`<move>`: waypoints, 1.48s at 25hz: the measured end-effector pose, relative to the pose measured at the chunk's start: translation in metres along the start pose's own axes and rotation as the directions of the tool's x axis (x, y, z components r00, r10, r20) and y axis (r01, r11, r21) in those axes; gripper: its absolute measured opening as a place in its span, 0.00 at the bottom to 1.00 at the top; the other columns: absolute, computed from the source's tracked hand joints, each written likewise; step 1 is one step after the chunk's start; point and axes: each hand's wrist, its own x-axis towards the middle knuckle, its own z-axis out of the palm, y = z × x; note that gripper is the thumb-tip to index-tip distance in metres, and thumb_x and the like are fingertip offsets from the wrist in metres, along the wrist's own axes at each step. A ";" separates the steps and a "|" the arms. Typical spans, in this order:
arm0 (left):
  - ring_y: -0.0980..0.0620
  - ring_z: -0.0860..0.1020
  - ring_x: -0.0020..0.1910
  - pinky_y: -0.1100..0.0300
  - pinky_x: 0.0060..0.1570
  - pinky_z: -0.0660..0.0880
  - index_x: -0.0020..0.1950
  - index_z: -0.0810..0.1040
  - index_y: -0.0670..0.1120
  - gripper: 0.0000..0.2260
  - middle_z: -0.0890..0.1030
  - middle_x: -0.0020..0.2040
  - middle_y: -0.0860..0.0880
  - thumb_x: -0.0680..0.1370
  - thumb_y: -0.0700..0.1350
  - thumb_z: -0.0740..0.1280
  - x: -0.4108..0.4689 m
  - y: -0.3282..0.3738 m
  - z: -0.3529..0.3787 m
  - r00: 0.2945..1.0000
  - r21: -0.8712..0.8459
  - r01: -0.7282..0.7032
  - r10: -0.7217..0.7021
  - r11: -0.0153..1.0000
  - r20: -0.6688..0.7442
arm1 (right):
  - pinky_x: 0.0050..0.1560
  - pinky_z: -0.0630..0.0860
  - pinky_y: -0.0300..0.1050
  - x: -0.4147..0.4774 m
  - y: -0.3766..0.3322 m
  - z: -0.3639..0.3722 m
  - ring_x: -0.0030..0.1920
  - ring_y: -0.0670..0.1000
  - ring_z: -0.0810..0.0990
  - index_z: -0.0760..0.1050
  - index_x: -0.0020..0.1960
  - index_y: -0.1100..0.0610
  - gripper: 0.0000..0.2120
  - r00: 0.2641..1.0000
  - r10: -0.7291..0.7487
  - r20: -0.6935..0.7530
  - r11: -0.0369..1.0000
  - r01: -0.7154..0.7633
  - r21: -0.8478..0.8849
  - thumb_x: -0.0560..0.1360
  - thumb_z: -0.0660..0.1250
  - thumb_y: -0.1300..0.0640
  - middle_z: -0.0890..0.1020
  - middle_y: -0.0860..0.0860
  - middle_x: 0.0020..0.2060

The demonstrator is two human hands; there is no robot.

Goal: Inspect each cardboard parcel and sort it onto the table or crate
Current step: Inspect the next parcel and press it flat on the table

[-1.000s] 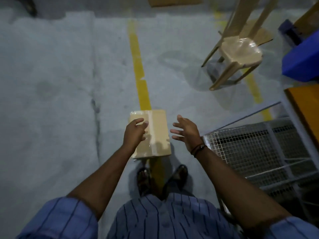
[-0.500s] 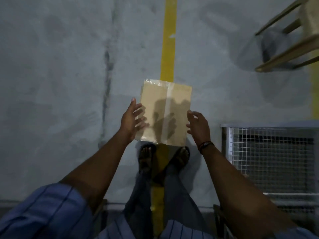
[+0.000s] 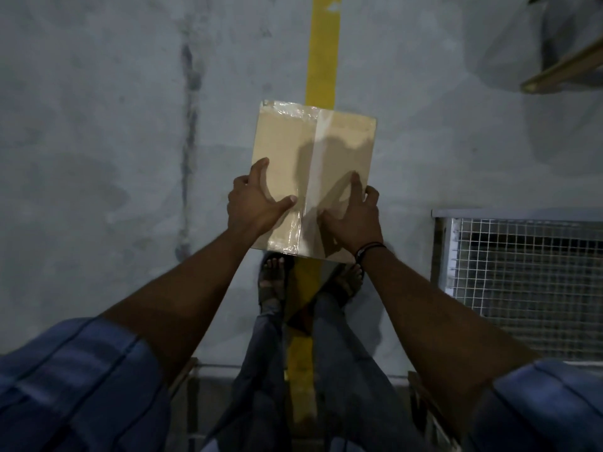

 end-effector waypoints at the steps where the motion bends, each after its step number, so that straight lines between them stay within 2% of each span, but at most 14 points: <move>1: 0.36 0.72 0.71 0.44 0.70 0.71 0.82 0.59 0.60 0.46 0.67 0.75 0.39 0.70 0.63 0.78 0.000 0.001 0.001 1.000 0.033 0.005 -0.006 0.999 0.009 | 0.74 0.68 0.63 0.001 -0.002 -0.001 0.76 0.67 0.63 0.45 0.85 0.48 0.50 1.000 0.017 -0.009 1.000 -0.017 0.006 0.75 0.72 0.39 0.54 0.60 0.79; 6: 0.37 0.70 0.73 0.44 0.70 0.71 0.82 0.60 0.61 0.47 0.62 0.77 0.43 0.68 0.64 0.80 -0.018 0.024 -0.014 0.999 0.016 -0.032 0.032 0.999 -0.029 | 0.71 0.71 0.60 -0.018 -0.018 -0.023 0.75 0.64 0.63 0.53 0.84 0.49 0.47 0.995 0.007 -0.095 1.000 -0.008 -0.009 0.75 0.72 0.36 0.59 0.58 0.78; 12: 0.40 0.73 0.71 0.45 0.69 0.74 0.81 0.65 0.60 0.50 0.61 0.78 0.45 0.62 0.64 0.83 -0.068 0.094 -0.074 0.980 0.009 -0.177 0.177 0.984 -0.086 | 0.70 0.72 0.64 -0.060 -0.064 -0.099 0.74 0.64 0.65 0.59 0.82 0.49 0.48 0.970 -0.043 -0.238 0.999 0.039 -0.020 0.70 0.68 0.28 0.63 0.60 0.76; 16: 0.42 0.72 0.72 0.46 0.69 0.74 0.81 0.64 0.59 0.49 0.61 0.79 0.46 0.65 0.65 0.81 -0.114 0.157 -0.126 0.948 0.065 -0.303 0.308 0.951 -0.086 | 0.69 0.73 0.63 -0.107 -0.102 -0.161 0.72 0.66 0.67 0.59 0.81 0.49 0.47 0.916 -0.087 -0.391 0.995 0.058 -0.085 0.70 0.65 0.25 0.66 0.62 0.74; 18: 0.42 0.71 0.73 0.45 0.69 0.73 0.81 0.65 0.59 0.47 0.61 0.80 0.47 0.66 0.66 0.80 -0.139 0.191 -0.156 0.919 0.091 -0.375 0.383 0.922 -0.092 | 0.69 0.73 0.62 -0.137 -0.121 -0.196 0.72 0.65 0.67 0.60 0.81 0.49 0.47 0.875 -0.096 -0.475 0.995 0.076 -0.062 0.70 0.63 0.24 0.67 0.62 0.73; 21: 0.42 0.71 0.73 0.43 0.68 0.74 0.80 0.66 0.60 0.47 0.62 0.80 0.48 0.65 0.68 0.80 -0.176 0.235 -0.197 0.851 0.092 -0.504 0.512 0.859 -0.115 | 0.71 0.70 0.59 -0.184 -0.146 -0.247 0.73 0.62 0.65 0.59 0.81 0.46 0.45 0.818 -0.072 -0.571 0.996 0.089 0.002 0.71 0.66 0.26 0.66 0.58 0.73; 23: 0.42 0.70 0.74 0.42 0.68 0.74 0.79 0.67 0.63 0.47 0.62 0.80 0.49 0.63 0.69 0.80 -0.204 0.265 -0.219 0.800 0.095 -0.582 0.590 0.808 -0.113 | 0.71 0.70 0.58 -0.220 -0.155 -0.278 0.74 0.61 0.65 0.59 0.81 0.46 0.45 0.753 -0.063 -0.655 0.995 0.101 0.021 0.71 0.67 0.27 0.66 0.57 0.73; 27: 0.42 0.68 0.76 0.46 0.68 0.73 0.78 0.66 0.66 0.45 0.60 0.82 0.51 0.63 0.69 0.79 -0.258 0.312 -0.239 0.698 0.096 -0.702 0.709 0.705 -0.102 | 0.71 0.70 0.57 -0.284 -0.157 -0.326 0.74 0.60 0.67 0.59 0.80 0.44 0.45 0.659 -0.041 -0.751 0.995 0.095 0.029 0.71 0.66 0.26 0.67 0.57 0.73; 32: 0.47 0.70 0.74 0.50 0.67 0.74 0.77 0.68 0.66 0.43 0.63 0.78 0.54 0.64 0.69 0.79 -0.311 0.359 -0.229 0.559 -0.009 -0.829 0.829 0.559 -0.023 | 0.68 0.73 0.60 -0.359 -0.131 -0.378 0.72 0.59 0.68 0.60 0.79 0.43 0.44 0.495 0.029 -0.868 0.999 0.000 0.034 0.69 0.64 0.24 0.67 0.56 0.73; 37: 0.48 0.70 0.73 0.50 0.66 0.73 0.78 0.68 0.62 0.39 0.65 0.78 0.51 0.70 0.66 0.77 -0.367 0.402 -0.188 0.418 -0.045 -0.905 0.903 0.424 0.100 | 0.66 0.72 0.57 -0.427 -0.075 -0.408 0.69 0.59 0.71 0.63 0.79 0.45 0.41 0.381 0.138 -0.914 0.989 -0.106 0.105 0.72 0.68 0.28 0.72 0.57 0.70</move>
